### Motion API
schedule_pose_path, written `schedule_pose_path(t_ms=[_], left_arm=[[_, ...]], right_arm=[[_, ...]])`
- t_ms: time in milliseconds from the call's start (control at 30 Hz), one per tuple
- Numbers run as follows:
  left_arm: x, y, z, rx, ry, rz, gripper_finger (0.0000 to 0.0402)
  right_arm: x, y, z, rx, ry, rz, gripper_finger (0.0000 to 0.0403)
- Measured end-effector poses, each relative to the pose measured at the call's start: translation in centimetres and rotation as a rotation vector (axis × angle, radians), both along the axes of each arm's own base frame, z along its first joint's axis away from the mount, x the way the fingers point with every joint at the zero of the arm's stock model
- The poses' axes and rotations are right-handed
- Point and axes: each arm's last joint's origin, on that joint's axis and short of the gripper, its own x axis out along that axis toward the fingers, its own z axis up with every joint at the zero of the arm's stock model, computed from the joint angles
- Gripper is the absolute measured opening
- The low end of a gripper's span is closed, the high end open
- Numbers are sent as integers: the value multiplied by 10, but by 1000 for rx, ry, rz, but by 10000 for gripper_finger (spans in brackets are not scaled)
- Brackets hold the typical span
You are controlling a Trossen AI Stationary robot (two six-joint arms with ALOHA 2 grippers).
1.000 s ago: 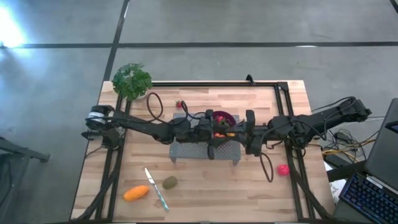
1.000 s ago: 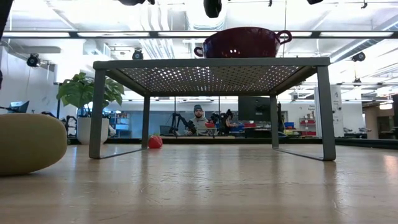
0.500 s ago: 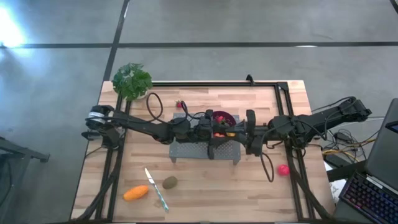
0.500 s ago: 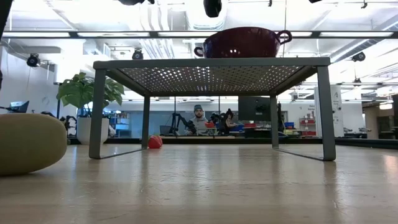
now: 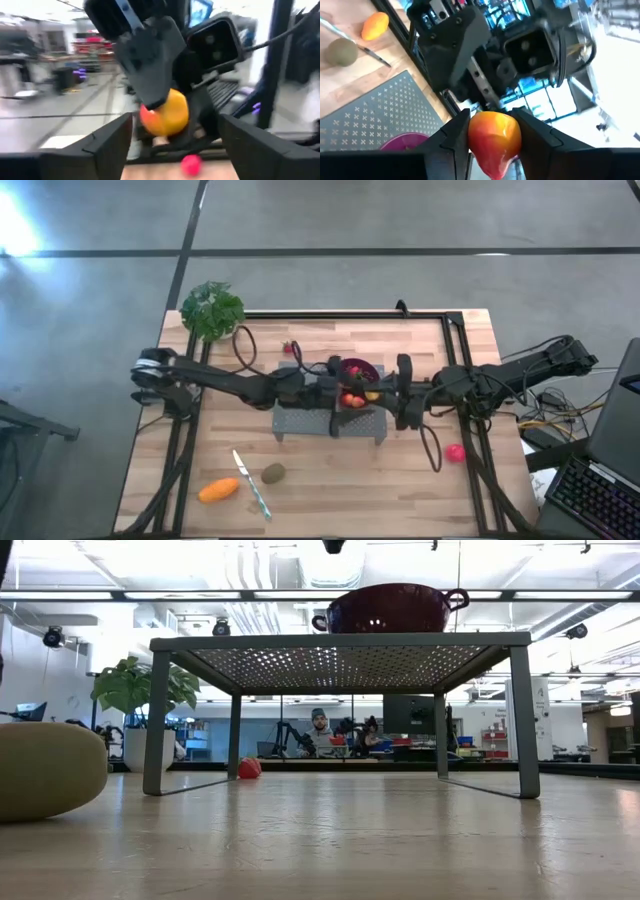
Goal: Pick & Place Fruit
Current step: Put the pear in the purple strainer bowl on the shelf
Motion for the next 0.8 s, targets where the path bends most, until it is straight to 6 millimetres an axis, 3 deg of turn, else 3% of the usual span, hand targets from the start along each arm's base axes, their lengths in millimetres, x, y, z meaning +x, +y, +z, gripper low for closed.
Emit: schedule_pose_path(t_ms=[167,333,567,800], left_arm=[[-27,5,22,106,99,259,313],[-52,6,37,123,180,455,314],[-69,6,43,119,242,494,311],[-73,7,42,131,271,505,310]], right_arm=[[1,-6,1,146,-19,-109,116],[4,-26,5,365,-26,-231,129],[10,-56,25,632,141,-291,116],[28,-66,28,742,374,-324,131]])
